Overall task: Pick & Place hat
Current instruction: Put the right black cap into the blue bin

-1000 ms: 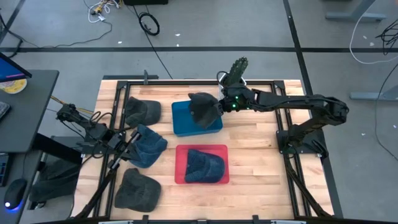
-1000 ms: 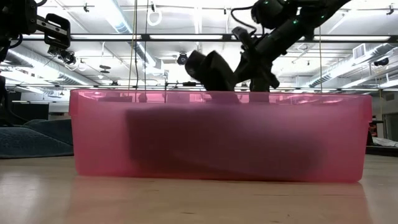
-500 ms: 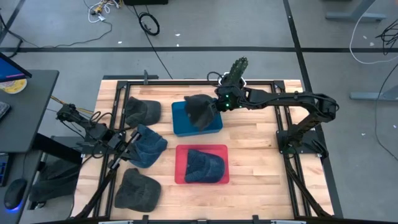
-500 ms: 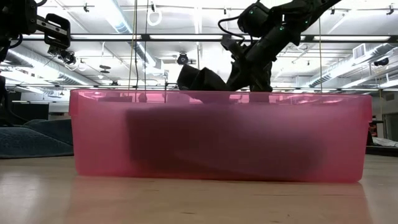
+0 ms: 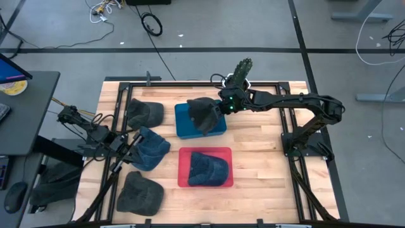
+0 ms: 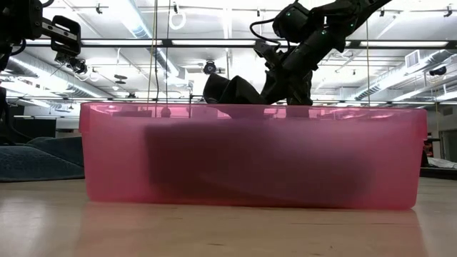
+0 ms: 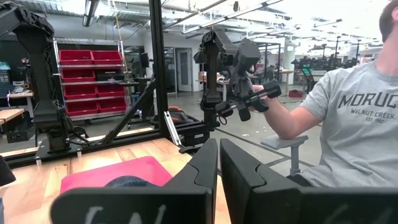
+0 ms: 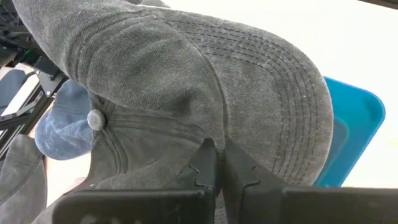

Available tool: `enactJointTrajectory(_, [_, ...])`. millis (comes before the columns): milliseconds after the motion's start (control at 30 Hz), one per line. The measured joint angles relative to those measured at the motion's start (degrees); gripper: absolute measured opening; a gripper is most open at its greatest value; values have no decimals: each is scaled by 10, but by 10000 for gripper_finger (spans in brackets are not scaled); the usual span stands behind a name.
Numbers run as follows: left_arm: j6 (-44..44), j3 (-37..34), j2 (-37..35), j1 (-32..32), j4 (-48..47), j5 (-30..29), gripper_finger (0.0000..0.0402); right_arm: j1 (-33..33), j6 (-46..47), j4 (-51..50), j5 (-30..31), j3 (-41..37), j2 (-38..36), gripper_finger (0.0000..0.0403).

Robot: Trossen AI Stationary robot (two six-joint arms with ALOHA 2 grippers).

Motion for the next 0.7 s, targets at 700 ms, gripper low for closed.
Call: enactJointTrajectory(700, [0,0,0,0,0,0,21,0,-15,6,1,0,0,66])
